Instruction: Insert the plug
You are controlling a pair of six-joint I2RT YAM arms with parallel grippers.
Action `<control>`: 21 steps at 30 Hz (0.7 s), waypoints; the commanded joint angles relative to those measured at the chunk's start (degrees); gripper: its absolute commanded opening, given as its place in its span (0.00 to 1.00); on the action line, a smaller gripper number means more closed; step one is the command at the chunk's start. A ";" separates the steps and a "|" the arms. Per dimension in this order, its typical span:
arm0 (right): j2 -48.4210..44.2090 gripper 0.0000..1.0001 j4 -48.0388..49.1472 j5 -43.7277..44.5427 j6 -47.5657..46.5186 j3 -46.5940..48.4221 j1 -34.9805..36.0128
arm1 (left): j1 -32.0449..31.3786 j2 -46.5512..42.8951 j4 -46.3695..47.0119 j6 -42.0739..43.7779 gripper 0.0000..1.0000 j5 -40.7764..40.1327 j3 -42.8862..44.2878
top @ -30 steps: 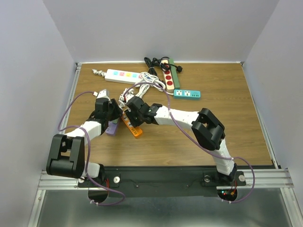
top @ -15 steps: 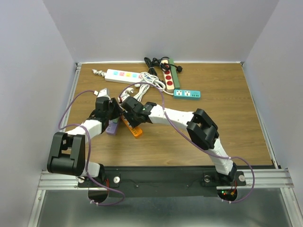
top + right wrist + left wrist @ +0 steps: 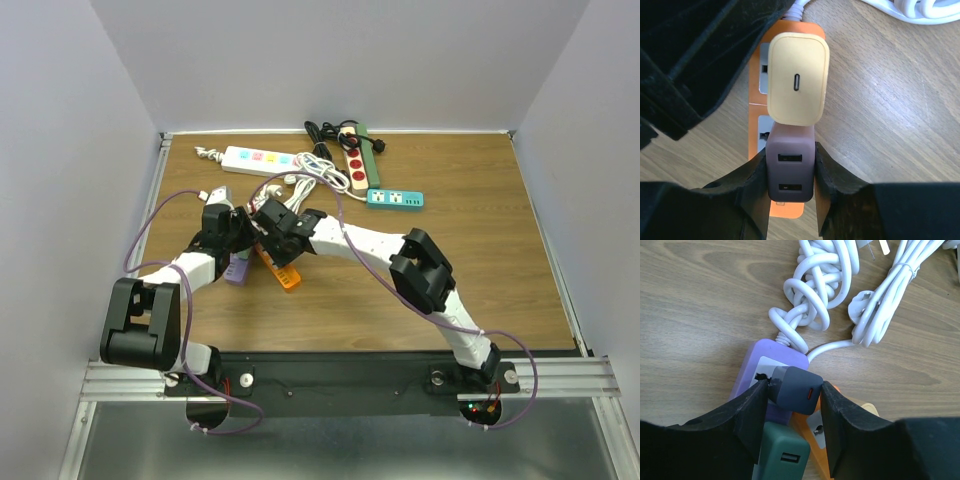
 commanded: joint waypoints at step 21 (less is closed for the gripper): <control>0.44 0.72 -9.60 3.66 5.79 -10.50 -0.91 | -0.48 -0.84 -5.19 -0.45 0.56 -0.01 -2.23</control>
